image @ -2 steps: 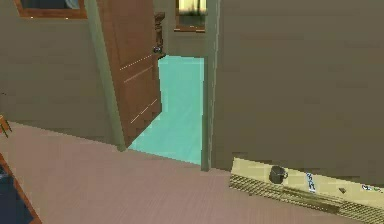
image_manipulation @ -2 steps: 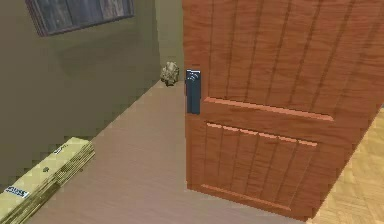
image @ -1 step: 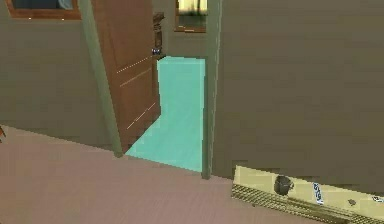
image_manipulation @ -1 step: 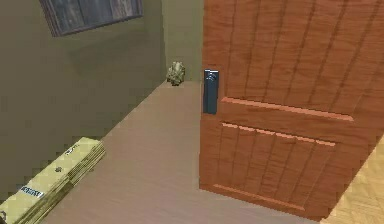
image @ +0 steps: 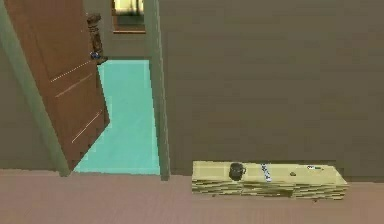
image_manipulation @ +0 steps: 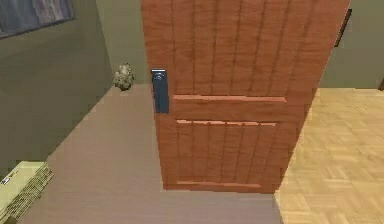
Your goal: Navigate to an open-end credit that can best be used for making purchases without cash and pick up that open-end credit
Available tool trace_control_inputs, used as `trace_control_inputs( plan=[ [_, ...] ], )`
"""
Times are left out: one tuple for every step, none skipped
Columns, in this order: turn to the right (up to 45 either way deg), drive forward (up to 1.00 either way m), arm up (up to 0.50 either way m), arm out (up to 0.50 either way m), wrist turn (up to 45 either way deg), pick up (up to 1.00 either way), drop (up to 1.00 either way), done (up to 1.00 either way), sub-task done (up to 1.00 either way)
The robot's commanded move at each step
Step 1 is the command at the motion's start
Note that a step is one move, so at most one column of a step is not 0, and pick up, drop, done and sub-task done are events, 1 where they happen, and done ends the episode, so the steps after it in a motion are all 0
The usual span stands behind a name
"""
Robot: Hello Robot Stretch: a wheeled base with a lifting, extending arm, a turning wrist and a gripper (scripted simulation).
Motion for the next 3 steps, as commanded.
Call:
trace_control_inputs(
  plan=[
    [0.0, 0.6, 0.0, 0.0, 0.0, 0.0, 0.0, 0.0, 0.0],
    [-39.0, 0.0, 0.0, 0.0, 0.0, 0.0, 0.0, 0.0, 0.0],
    [0.0, 0.4, 0.0, 0.0, 0.0, 0.0, 0.0, 0.0, 0.0]
  ],
)
